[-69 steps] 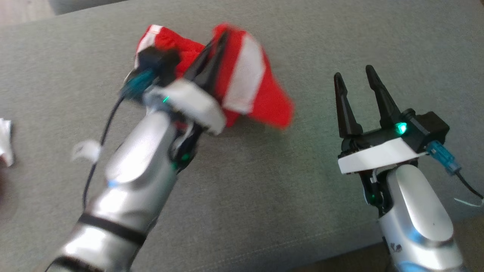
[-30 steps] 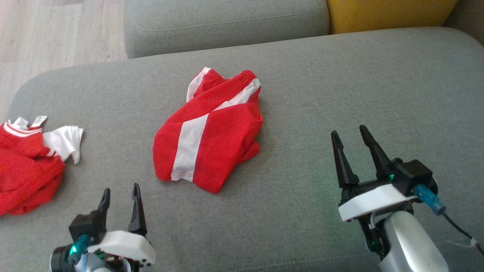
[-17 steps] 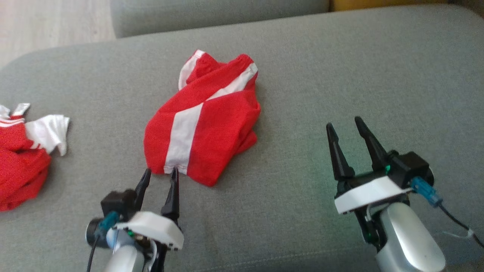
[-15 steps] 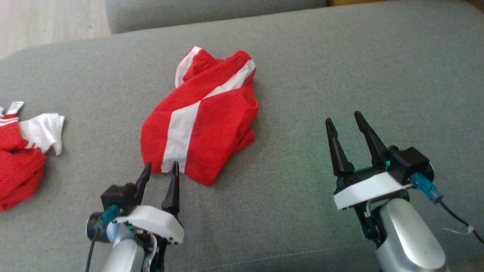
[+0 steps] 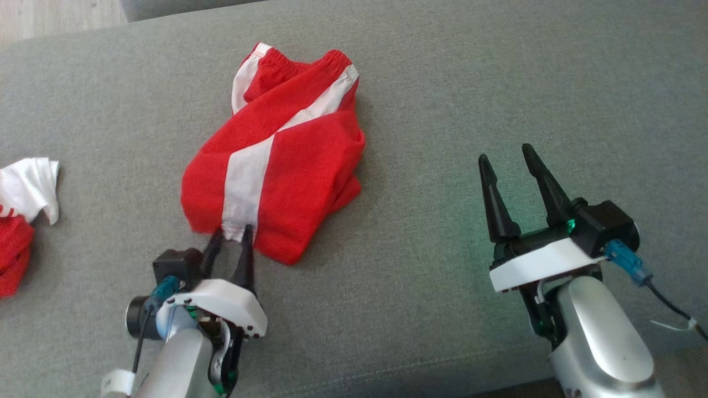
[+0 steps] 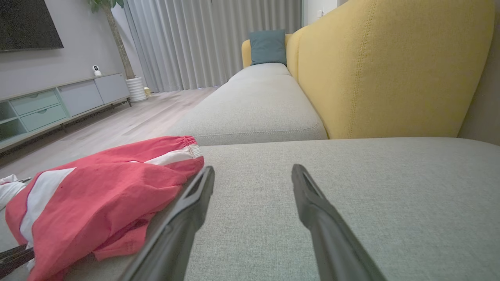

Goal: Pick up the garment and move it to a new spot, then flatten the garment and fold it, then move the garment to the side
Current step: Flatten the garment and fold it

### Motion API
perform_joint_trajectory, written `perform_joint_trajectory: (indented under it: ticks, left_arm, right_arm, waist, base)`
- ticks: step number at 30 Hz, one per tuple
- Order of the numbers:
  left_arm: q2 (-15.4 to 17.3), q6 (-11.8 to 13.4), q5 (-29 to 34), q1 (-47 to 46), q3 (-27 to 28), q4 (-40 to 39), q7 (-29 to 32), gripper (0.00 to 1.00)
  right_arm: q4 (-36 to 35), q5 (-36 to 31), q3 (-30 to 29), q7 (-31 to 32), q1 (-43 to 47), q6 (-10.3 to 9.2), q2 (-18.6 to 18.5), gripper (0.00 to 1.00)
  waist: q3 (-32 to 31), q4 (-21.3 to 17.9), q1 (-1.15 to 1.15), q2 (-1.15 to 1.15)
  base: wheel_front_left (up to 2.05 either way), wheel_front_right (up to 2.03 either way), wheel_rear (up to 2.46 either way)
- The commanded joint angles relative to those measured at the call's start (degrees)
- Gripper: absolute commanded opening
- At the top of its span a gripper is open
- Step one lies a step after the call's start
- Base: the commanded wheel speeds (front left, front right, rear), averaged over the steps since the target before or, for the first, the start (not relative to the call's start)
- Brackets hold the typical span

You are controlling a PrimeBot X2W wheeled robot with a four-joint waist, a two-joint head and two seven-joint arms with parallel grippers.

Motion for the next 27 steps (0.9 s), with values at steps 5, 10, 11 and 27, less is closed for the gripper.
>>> perform_joint_trajectory:
  ticks: [5, 10, 11, 27]
  left_arm:
    - [0.18, -0.33, 0.20, -2.30, 1.30, -0.85, -0.34, 0.00]
    - [0.18, 0.98, 1.57, -1.98, 3.85, -2.69, -0.34, 0.00]
    - [0.18, 1.43, 2.17, -1.95, 4.73, -3.50, -0.34, 0.00]
    - [0.20, 1.70, 5.89, -1.58, 8.10, -9.31, -0.34, 1.00]
  right_arm:
    - [-1.88, -0.30, 0.73, -0.54, -1.70, -0.05, 0.37, 1.00]
    - [-1.41, -0.27, -0.11, -0.54, -1.47, -0.05, 0.37, 1.00]
    - [-1.32, -0.23, -0.23, -0.54, -1.51, -0.05, 0.37, 1.00]
    - [3.97, 1.32, 1.65, -0.54, -8.71, -0.05, 0.37, 1.00]
  waist:
    - [-0.12, 0.88, 0.00, 0.00]
    - [-0.79, 3.00, 0.00, 0.00]
    - [-0.87, 3.53, 0.00, 0.00]
    - [1.16, 14.01, 0.00, 0.00]
  base:
    - [0.00, 0.00, 0.00]
    - [0.00, 0.00, 0.00]
    - [0.00, 0.00, 0.00]
    - [0.00, 0.00, 0.00]
